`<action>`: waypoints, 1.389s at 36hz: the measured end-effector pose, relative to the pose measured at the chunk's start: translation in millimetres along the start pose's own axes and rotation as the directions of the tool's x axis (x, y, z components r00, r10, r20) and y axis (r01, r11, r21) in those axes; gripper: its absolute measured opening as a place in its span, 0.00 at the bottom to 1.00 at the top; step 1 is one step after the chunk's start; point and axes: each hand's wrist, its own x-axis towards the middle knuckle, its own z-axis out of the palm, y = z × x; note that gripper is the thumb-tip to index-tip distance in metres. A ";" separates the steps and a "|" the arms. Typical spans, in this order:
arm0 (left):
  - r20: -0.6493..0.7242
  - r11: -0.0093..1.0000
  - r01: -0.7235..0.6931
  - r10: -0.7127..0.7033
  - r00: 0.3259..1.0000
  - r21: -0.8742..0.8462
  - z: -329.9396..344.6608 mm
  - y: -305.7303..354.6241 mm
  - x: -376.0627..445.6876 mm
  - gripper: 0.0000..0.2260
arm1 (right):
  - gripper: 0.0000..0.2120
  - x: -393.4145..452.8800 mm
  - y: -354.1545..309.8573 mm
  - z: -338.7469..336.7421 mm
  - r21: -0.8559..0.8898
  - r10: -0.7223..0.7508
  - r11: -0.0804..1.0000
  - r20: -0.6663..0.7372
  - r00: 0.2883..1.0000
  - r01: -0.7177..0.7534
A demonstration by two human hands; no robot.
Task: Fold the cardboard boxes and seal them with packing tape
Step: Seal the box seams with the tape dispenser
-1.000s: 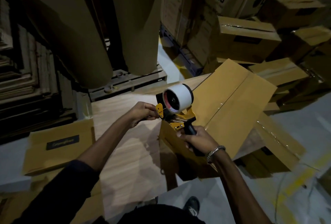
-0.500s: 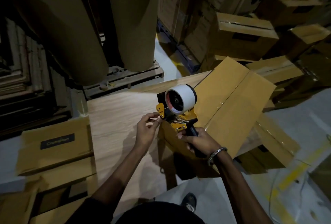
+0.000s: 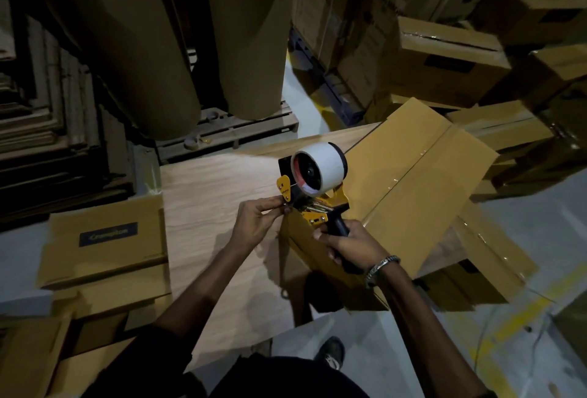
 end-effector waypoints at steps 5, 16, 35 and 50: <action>0.010 0.996 -0.033 0.032 0.999 0.087 -5.1 -1.7 2.3 0.10 | 0.04 -5.0 2.3 1.3 -0.089 -0.035 0.996 -0.023 0.999 0.033; -0.022 0.983 -0.113 0.118 0.993 0.147 -1.3 1.1 -1.1 0.13 | 0.05 -35.1 40.7 -34.7 -0.228 -0.038 0.973 -0.042 0.998 0.028; 0.291 0.850 -0.312 0.198 0.936 0.425 -5.2 48.4 -12.1 0.19 | 0.02 -34.4 45.0 -46.4 -0.186 -0.014 0.982 0.033 0.999 0.020; 0.144 0.990 0.134 -0.126 0.982 -0.047 7.3 48.5 -13.3 0.08 | 0.05 -38.5 40.4 -51.0 -0.153 -0.018 0.988 0.111 0.994 0.035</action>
